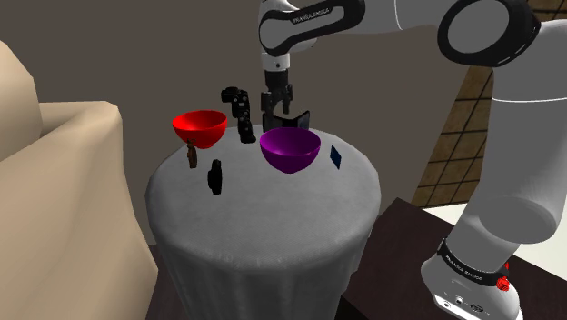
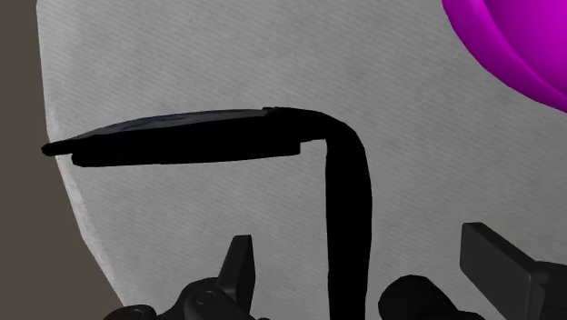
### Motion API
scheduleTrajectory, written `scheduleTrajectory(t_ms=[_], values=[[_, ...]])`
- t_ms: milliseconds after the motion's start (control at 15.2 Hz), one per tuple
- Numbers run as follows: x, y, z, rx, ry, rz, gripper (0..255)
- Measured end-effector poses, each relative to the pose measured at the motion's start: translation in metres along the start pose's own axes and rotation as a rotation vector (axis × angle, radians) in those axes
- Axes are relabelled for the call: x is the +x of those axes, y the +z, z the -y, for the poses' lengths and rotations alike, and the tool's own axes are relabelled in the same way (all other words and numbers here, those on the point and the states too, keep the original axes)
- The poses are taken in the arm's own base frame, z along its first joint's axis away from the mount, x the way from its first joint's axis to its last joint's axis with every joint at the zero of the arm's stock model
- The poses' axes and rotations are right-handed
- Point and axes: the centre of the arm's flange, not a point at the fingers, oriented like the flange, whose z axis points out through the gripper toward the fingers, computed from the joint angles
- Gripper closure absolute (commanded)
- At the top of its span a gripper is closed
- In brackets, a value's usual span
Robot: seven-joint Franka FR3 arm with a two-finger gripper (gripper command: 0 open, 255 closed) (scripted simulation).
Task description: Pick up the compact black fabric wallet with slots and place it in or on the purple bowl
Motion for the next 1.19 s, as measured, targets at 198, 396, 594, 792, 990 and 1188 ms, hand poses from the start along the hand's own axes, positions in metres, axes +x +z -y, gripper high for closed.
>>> scheduleTrajectory(t_ms=[198, 396, 594, 792, 990, 1188], values=[[0.001, 0.016, 0.0, 0.0, 0.0, 0.0, 0], [0.0, 0.027, -0.001, 0.0, 0.0, 0.0, 0], [0.001, 0.029, 0.0, 0.0, 0.0, -0.001, 0], [0.001, 0.029, 0.0, 0.0, 0.0, -0.001, 255], [0.001, 0.029, 0.0, 0.0, -0.001, -0.001, 255], [0.001, 0.029, 0.0, 0.0, -0.001, -0.002, 255]])
